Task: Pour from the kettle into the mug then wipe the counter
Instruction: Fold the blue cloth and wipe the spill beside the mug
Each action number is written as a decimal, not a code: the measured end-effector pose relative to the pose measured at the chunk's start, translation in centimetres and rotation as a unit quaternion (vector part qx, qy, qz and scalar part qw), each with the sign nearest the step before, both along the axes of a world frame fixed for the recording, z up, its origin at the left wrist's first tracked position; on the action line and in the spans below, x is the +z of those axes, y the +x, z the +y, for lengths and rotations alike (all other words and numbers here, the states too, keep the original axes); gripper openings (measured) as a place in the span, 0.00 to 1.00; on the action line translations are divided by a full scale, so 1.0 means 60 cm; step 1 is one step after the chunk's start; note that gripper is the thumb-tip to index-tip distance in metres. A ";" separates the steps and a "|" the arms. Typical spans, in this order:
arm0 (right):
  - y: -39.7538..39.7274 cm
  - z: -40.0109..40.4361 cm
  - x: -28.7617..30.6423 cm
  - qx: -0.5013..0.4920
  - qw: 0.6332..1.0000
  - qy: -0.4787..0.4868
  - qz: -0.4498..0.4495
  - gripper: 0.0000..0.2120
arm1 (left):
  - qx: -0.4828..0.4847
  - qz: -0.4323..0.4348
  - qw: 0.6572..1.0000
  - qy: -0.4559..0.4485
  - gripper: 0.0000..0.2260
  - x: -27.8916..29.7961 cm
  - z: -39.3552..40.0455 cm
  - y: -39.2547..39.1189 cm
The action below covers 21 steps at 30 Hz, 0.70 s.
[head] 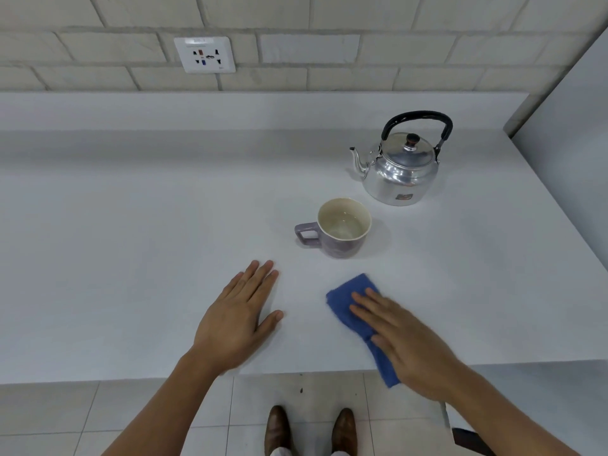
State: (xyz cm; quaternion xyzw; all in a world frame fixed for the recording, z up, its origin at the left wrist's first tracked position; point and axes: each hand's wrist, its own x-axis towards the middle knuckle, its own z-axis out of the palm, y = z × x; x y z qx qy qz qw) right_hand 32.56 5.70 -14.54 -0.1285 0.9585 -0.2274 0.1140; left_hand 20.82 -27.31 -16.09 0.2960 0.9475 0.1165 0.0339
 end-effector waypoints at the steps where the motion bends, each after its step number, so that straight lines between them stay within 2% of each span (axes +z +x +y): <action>1: -0.006 0.008 0.001 -0.018 1.000 0.006 0.000 0.25 | 0.000 0.001 1.000 0.001 0.32 0.000 0.000 0.000; 6: -0.062 -0.073 -0.005 -0.017 0.993 0.107 0.042 0.30 | -0.003 -0.001 1.000 0.000 0.32 0.001 -0.001 0.001; 11: -0.071 -0.142 -0.006 0.075 0.992 0.089 0.056 0.28 | -0.019 -0.009 1.000 -0.001 0.30 0.001 -0.003 -0.001; 15: -0.033 -0.076 -0.009 0.150 0.986 0.057 0.036 0.26 | -0.017 -0.012 1.000 -0.004 0.30 0.005 -0.003 0.000; 19: -0.031 0.037 0.007 0.071 0.996 0.046 0.013 0.26 | -0.011 -0.015 1.000 -0.001 0.30 0.010 0.000 0.003; 21: -0.049 0.049 0.009 0.047 0.997 0.059 0.023 0.27 | -0.009 -0.016 1.000 0.002 0.30 0.011 0.001 0.004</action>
